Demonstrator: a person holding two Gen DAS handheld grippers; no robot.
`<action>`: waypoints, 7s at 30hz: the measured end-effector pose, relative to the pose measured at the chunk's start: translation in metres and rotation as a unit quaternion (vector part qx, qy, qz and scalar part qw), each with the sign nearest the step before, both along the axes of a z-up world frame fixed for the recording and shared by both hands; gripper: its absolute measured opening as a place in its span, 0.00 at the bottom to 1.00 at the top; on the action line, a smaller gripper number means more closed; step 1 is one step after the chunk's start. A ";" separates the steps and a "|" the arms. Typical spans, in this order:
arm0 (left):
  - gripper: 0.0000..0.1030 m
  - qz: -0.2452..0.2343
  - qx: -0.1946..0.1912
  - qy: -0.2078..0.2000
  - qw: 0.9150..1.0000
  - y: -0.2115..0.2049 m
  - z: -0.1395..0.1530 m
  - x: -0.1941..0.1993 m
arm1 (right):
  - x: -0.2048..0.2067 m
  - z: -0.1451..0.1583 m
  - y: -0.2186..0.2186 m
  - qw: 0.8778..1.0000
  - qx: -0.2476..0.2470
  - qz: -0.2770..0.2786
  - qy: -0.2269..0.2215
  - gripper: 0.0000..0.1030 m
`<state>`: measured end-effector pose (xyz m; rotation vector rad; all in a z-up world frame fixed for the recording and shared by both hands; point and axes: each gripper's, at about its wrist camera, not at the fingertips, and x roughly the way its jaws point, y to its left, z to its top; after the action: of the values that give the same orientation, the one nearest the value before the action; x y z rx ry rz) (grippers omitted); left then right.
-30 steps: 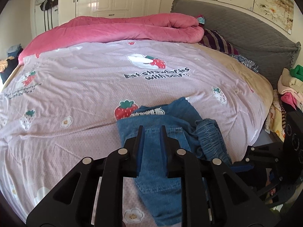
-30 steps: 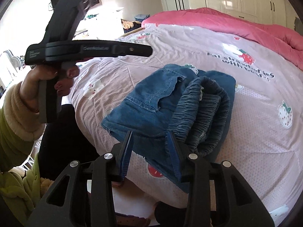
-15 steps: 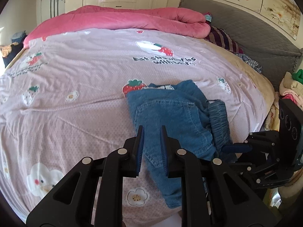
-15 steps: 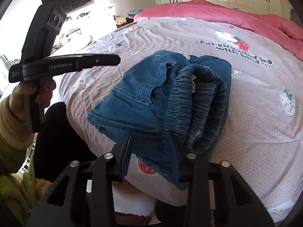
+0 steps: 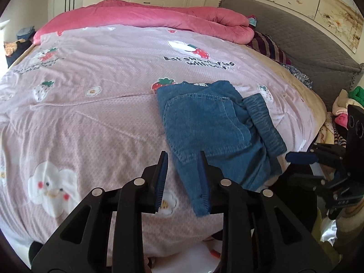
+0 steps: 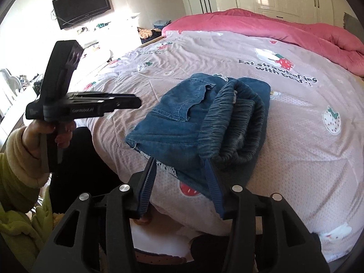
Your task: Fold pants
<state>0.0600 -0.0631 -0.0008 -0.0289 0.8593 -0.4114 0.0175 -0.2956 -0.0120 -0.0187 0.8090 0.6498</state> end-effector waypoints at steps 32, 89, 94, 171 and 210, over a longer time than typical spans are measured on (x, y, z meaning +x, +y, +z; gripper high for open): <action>0.86 0.004 0.000 0.003 1.000 -0.024 0.003 -0.027 | 0.012 0.006 -0.056 0.988 0.025 -0.153 0.016 0.89; 0.48 -0.017 -0.039 0.054 0.998 -0.050 -0.039 0.056 | 0.127 -0.042 -0.017 0.988 0.101 -0.099 0.058 0.43; 0.44 -0.016 -0.047 0.046 0.998 -0.048 -0.031 0.054 | 0.121 -0.030 -0.014 0.990 0.100 -0.095 0.038 0.40; 0.56 0.059 -0.049 0.029 0.997 0.021 -0.044 0.126 | 0.228 -0.041 0.062 0.992 0.046 -0.098 0.061 0.45; 0.87 0.068 -0.044 -0.009 0.997 0.030 -0.014 0.110 | 0.209 0.001 0.051 0.991 0.071 -0.115 0.020 0.79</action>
<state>0.1696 -0.0335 -0.0146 -0.1647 0.8148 -0.3213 0.2268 -0.2447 -0.0109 0.2140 0.7879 0.4889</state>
